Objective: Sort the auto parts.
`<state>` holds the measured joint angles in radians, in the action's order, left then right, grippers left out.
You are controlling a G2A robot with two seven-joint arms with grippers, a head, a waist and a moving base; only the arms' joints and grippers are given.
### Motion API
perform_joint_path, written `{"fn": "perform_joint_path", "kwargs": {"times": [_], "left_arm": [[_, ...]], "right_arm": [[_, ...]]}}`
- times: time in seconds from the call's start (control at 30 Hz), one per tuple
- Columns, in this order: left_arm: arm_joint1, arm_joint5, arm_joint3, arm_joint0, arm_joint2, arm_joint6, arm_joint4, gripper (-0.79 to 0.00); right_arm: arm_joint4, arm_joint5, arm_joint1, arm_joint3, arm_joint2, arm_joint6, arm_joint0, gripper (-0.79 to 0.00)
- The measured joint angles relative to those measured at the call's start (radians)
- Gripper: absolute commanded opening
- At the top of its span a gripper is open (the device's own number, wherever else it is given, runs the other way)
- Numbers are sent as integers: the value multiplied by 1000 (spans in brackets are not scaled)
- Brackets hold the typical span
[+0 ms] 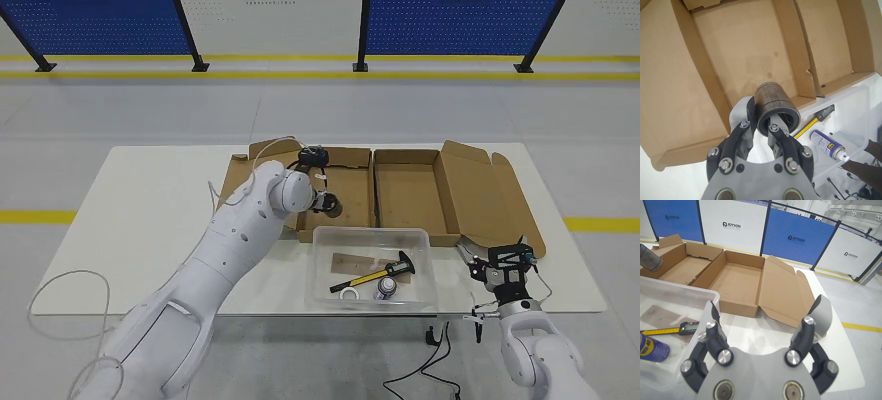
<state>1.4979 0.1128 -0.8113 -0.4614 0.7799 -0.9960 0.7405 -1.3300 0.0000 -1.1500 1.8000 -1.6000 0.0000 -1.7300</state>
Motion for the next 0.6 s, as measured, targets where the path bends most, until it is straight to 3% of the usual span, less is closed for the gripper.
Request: {"fn": "perform_joint_path", "kwargs": {"times": [0.33, 0.6], "left_arm": [[82, 16, 228, 101, -86, 24, -11, -785], [141, 17, 355, 149, -135, 26, 2, -785]], "right_arm": [[0, 0, 0, 0, 0, 0, 0, 0], [0, 0, 0, 0, 0, 0, 0, 0]]}}
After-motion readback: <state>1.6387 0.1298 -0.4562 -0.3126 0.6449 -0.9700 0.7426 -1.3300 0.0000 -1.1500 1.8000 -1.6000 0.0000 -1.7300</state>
